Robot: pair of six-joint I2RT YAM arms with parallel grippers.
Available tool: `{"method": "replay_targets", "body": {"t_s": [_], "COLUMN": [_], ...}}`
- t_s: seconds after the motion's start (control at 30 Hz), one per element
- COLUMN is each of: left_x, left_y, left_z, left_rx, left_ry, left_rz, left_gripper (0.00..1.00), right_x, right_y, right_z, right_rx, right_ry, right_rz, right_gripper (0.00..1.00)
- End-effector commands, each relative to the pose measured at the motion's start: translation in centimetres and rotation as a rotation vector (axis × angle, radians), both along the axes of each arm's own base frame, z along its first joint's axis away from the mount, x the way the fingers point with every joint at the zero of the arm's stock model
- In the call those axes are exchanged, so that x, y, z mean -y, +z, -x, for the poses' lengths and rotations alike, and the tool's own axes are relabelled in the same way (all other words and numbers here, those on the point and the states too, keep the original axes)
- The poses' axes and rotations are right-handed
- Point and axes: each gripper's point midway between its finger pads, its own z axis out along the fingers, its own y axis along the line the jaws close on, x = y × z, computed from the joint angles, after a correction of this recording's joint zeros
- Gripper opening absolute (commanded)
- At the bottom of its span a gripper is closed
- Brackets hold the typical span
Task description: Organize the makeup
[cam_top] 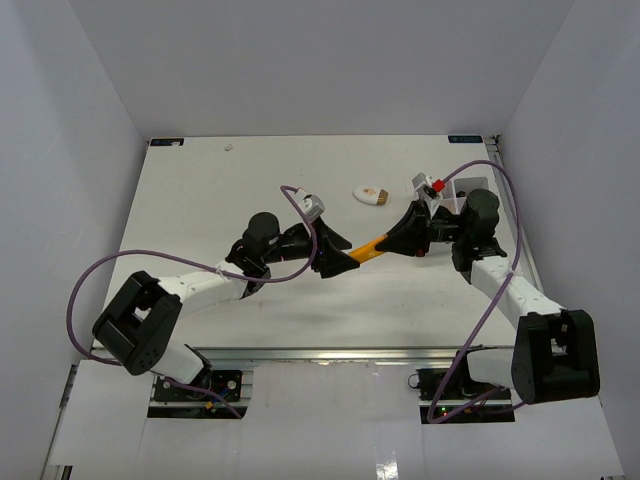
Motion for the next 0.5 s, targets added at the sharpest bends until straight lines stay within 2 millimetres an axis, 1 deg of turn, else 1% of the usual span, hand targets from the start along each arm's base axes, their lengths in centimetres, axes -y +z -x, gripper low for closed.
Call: {"method": "replay_targets", "body": {"t_s": [0.0,0.07,0.13,0.2,0.23,0.27,0.3,0.33,0.43,0.47], "left_x": [-0.7,-0.9,-1.2,-1.6,-1.8,-2.1,-2.4,-2.8,-4.3,-4.7], "left_y": [4.2,4.8,5.7,6.4,6.3,6.2,6.1,5.4,2.6,2.0], "left_z": [-0.9,-1.0,-1.2,-1.3,-1.5,-1.7,-1.9,-2.2,-3.0,-3.2], "left_rx": [0.118,0.14,0.158,0.176,0.164,0.182,0.196,0.195,0.163,0.164], "left_ry": [0.086,0.095,0.108,0.129,0.142,0.158,0.174,0.192,0.251,0.264], "left_rz": [0.048,0.03,0.021,-0.007,-0.041,-0.068,-0.099,-0.147,-0.292,-0.32], "left_gripper": [0.89,0.91,0.92,0.92,0.93,0.93,0.93,0.93,0.93,0.93], "right_x": [0.3,0.7,1.6,2.9,3.6,4.8,6.1,7.2,10.6,12.0], "right_y": [1.7,1.5,1.5,1.6,1.3,1.1,0.9,0.6,-0.4,-0.6], "right_z": [0.2,0.0,-0.3,-1.1,-1.4,-2.5,-3.4,-4.2,-6.4,-7.2], "right_rx": [0.173,0.197,0.202,0.224,0.214,0.226,0.237,0.246,0.275,0.277], "right_ry": [0.002,-0.023,-0.059,-0.111,-0.142,-0.205,-0.266,-0.324,-0.473,-0.532], "right_rz": [0.027,0.043,0.049,0.056,0.067,0.086,0.107,0.133,0.213,0.24], "right_gripper": [0.08,0.08,0.08,0.08,0.08,0.08,0.08,0.08,0.08,0.08]}}
